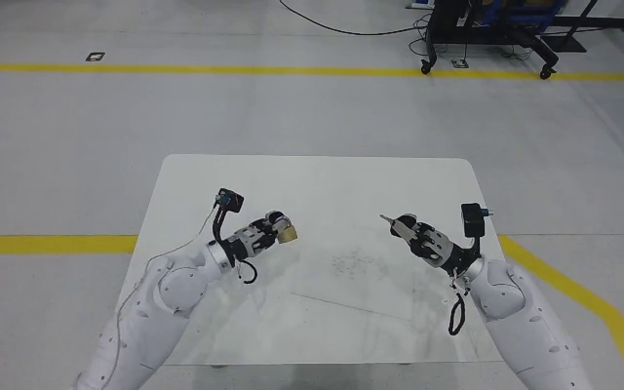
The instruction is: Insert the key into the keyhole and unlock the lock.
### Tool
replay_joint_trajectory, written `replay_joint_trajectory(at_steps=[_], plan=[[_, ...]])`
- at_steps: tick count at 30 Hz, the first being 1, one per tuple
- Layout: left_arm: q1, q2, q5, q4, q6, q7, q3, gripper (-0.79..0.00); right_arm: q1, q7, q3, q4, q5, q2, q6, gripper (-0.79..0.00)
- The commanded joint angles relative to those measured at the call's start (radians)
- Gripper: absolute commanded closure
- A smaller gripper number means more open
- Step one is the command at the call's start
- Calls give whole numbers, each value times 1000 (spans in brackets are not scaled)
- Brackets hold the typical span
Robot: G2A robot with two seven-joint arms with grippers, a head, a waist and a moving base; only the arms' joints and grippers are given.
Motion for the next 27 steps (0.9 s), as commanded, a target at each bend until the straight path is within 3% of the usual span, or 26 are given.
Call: replay_joint_trajectory(at_steps=[1, 5, 17, 21, 27], plan=[[-105, -13, -242, 31, 97, -158, 26, 0, 0, 0, 0, 0, 0, 0, 0, 0], [-185, -27, -302, 71, 148, -247, 58, 0, 0, 0, 0, 0, 0, 0, 0, 0], [-158, -28, -327, 83, 154, -203, 50, 0, 0, 0, 0, 0, 0, 0, 0, 0], [-146, -40, -483, 109, 249, -187, 46, 0, -2, 58, -66, -27, 7, -6, 48, 0], [-251, -76, -567, 115, 466, -198, 132, 0, 38, 181, -135, -38, 145, -9, 149, 0]])
